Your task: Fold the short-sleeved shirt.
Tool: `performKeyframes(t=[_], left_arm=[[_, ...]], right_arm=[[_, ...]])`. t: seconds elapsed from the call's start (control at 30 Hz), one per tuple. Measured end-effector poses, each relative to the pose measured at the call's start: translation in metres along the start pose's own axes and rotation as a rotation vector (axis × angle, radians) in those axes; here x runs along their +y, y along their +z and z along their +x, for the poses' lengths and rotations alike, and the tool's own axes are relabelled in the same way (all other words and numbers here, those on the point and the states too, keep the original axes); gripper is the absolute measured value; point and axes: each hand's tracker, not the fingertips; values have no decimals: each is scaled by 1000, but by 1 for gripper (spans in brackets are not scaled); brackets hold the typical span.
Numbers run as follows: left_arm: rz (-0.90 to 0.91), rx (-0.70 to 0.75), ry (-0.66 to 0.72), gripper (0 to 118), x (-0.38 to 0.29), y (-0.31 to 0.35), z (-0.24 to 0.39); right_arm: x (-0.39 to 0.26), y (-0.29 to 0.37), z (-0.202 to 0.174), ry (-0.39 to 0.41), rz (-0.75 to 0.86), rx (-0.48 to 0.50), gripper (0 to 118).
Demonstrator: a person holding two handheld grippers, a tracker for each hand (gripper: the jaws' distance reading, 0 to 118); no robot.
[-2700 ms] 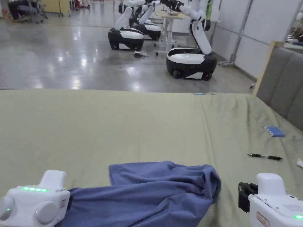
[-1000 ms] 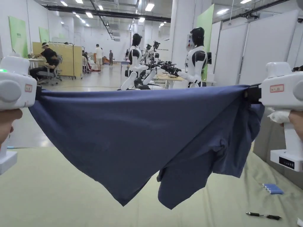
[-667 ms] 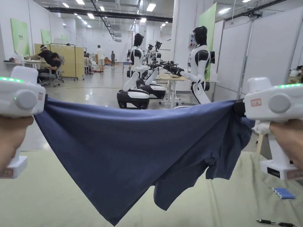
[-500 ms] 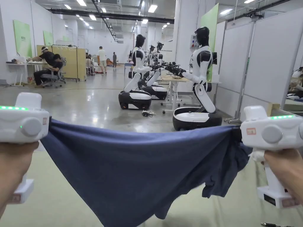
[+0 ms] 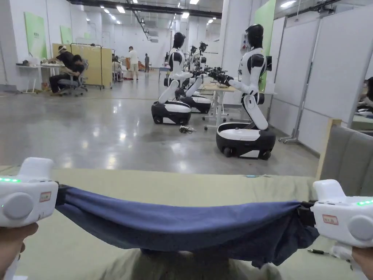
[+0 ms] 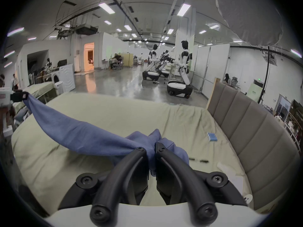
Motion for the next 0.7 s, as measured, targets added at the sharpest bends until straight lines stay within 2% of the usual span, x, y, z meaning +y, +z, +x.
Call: performKeyframes(t=[0.23,0.37,0.43,0.47,0.5,0.53,0.57,0.6,0.7], left_arm=[[-212,16,0,5,-154,60,-2],[-380,-27,54,5,-226,63,-1],[-419,-65,89,6,-237,58,-3],[-385,-49,105,10,-232,58,-9],[-360,-20,98,25,-226,63,-11],[-337,-19,96,57,-219,71,-13],[-285,-6,71,71,-208,88,-12],[-212,2,42,72,-199,107,-10],[-45,31,-12,72,-179,153,6]], right_arm=[[-162,41,-32,28,-201,111,8],[-230,37,-39,-66,-299,115,8],[-244,34,-37,-103,-300,109,9],[-245,35,-35,-138,-294,117,19],[-244,37,-32,-152,-304,125,41],[-241,40,-30,-155,-312,130,93],[-234,52,-29,-150,-300,133,116],[-224,66,-30,-140,-224,151,118],[-198,110,-42,-122,-126,132,115]])
